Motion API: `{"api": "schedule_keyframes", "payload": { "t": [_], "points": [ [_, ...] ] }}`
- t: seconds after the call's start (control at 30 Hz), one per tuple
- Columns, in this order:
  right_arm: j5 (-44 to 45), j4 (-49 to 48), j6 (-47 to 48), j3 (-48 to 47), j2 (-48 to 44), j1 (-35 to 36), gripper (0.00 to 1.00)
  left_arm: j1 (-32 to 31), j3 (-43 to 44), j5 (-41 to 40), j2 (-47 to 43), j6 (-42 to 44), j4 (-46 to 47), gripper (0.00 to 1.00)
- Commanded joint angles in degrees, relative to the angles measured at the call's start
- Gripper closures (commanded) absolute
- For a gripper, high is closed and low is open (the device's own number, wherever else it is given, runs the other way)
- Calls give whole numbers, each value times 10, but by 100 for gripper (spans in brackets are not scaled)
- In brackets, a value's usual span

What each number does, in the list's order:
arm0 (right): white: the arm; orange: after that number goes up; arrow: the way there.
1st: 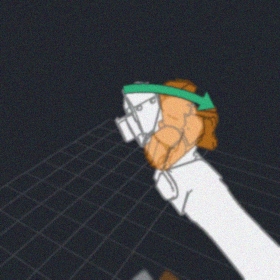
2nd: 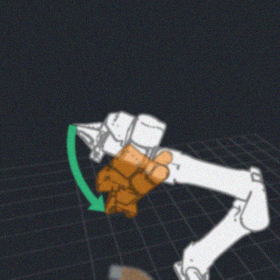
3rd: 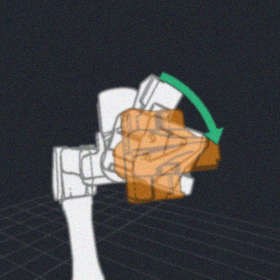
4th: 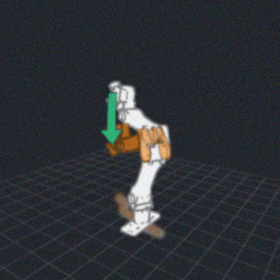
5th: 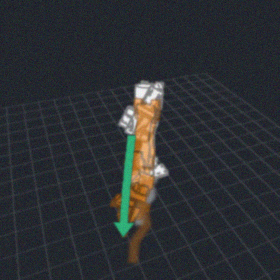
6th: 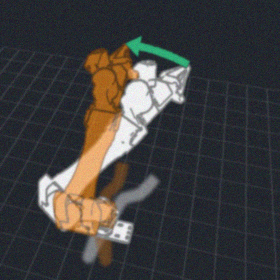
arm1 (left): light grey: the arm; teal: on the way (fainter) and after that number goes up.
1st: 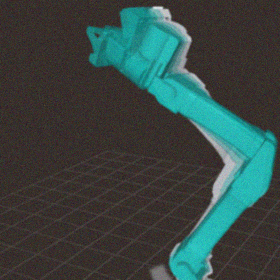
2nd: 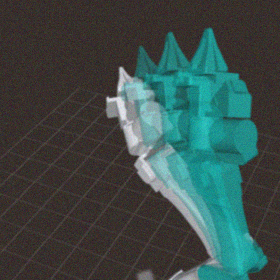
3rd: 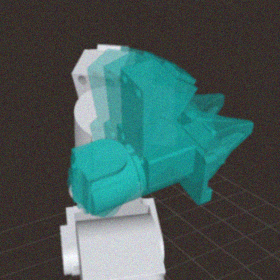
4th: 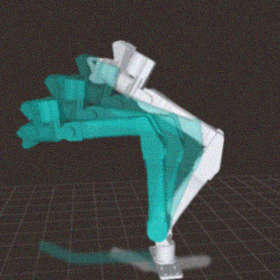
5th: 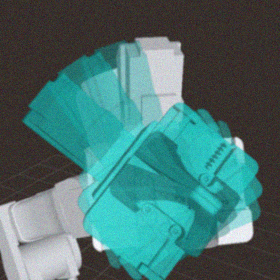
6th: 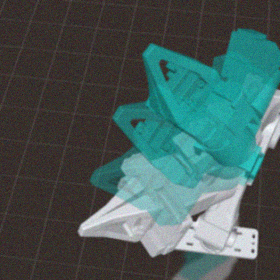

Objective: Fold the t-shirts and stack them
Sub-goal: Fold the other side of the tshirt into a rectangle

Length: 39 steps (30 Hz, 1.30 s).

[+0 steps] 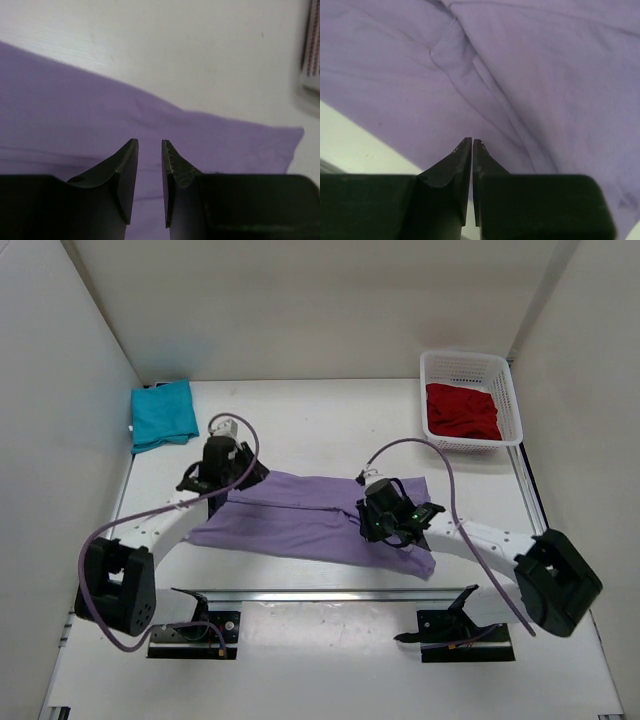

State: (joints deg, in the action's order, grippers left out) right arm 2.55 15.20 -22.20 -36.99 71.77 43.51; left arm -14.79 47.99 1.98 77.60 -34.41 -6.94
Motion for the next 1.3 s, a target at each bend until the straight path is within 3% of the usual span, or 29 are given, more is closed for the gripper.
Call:
{"api": "schedule_keyframes", "payload": {
  "t": [0.0,0.13,0.37,0.67,0.93,1.27],
  "points": [
    [6,-84,63,-49,49,2,92,-44,-77,33,-53,-52,63,63],
    [-21,-100,80,-71,107,-18,85,-88,-157,41,-85,-75,127,63],
    [-41,-124,93,-92,160,-18,80,-97,-224,54,-113,-77,163,63],
    [25,-119,102,-112,181,-9,78,-111,-287,57,-142,-94,187,63],
    [5,-104,99,-116,205,-32,82,-95,-301,64,-150,-94,194,64],
    [26,-86,94,-123,219,-28,76,-99,-298,66,-138,-100,198,63]
  ]
}}
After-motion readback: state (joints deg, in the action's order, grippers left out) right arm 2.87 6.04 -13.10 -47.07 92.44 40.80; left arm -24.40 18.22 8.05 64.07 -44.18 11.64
